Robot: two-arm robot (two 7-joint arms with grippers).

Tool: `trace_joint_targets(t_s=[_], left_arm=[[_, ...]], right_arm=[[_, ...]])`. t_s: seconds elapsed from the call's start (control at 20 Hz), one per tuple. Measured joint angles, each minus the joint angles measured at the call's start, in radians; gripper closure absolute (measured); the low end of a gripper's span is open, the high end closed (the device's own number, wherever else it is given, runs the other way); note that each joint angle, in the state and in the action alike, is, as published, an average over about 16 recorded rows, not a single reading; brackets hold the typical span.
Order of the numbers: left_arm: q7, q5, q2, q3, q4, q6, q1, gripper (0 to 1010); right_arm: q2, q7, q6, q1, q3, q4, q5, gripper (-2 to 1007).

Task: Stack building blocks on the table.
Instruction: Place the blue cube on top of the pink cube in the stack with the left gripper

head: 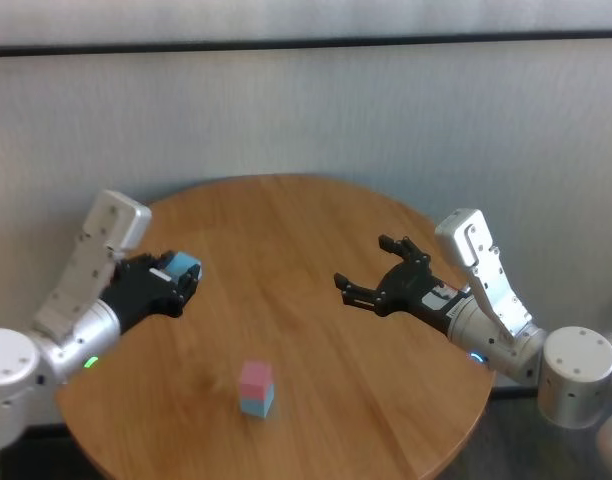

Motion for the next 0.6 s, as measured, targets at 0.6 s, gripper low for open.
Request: trace_joint_targets(t_s=[0.6], left_arm=[[-0.396,-0.171,0.153,0.064,0.005,-0.156,-0.035,622]], right_arm=[[0.000,0.000,0.000,0.000,0.000,0.000,0.000,0]])
